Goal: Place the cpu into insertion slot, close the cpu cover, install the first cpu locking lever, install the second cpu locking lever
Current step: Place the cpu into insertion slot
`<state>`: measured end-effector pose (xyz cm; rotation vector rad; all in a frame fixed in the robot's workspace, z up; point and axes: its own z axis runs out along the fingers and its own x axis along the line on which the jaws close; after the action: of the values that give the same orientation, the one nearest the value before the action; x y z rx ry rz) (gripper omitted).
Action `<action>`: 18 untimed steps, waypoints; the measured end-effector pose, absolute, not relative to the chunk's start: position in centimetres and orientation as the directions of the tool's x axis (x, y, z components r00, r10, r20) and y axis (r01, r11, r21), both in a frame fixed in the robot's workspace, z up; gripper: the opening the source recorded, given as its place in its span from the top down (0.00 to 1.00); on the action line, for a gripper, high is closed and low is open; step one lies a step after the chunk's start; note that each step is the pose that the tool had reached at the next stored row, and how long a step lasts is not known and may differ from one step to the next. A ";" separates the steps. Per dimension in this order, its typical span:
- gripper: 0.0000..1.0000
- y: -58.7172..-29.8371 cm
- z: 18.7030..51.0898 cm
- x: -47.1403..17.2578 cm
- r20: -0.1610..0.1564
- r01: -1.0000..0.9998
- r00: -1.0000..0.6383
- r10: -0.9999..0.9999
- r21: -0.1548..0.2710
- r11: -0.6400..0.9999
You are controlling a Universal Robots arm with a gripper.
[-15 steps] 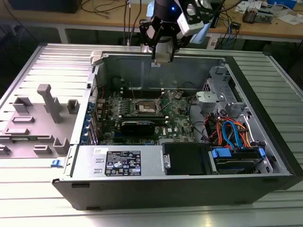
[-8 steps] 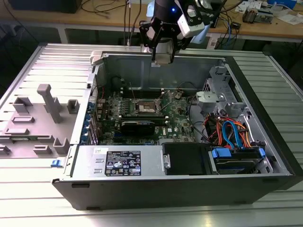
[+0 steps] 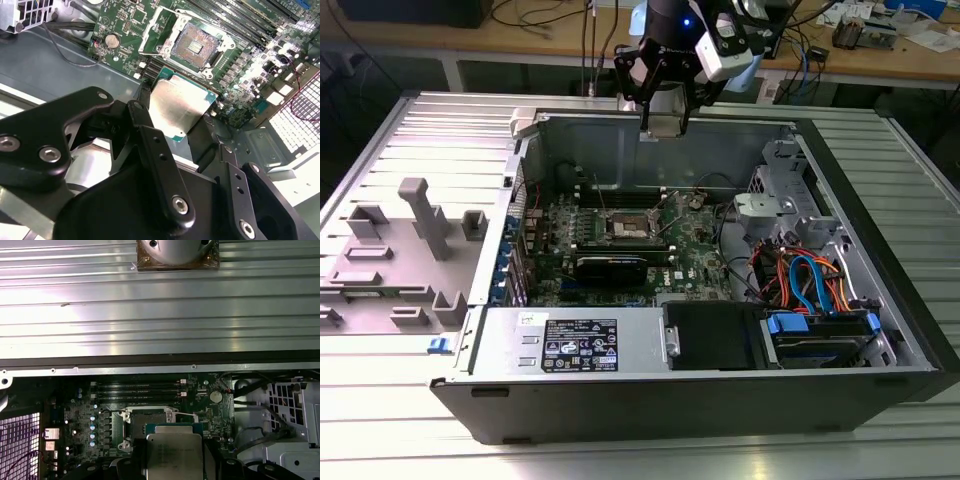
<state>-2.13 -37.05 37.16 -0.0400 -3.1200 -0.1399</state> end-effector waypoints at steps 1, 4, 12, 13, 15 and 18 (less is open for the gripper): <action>0.46 -37.1 37.2 -2.1 0.019 0.026 -1.000 0.025 0.089 0.996; 0.46 -37.1 37.2 -2.1 0.019 0.026 -1.000 0.025 0.089 0.996; 0.46 -37.5 37.1 -2.1 0.019 0.026 -1.000 0.025 0.089 0.996; 0.46 -37.6 37.1 -2.1 0.019 0.026 -1.000 0.025 0.089 0.996; 0.46 -37.7 37.1 -2.1 0.019 0.026 -1.000 0.025 0.089 0.996; 0.46 -37.8 37.1 -2.1 0.019 0.033 -0.999 0.031 0.088 0.996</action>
<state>-2.12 -37.78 37.13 -0.0498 -3.1203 -0.1382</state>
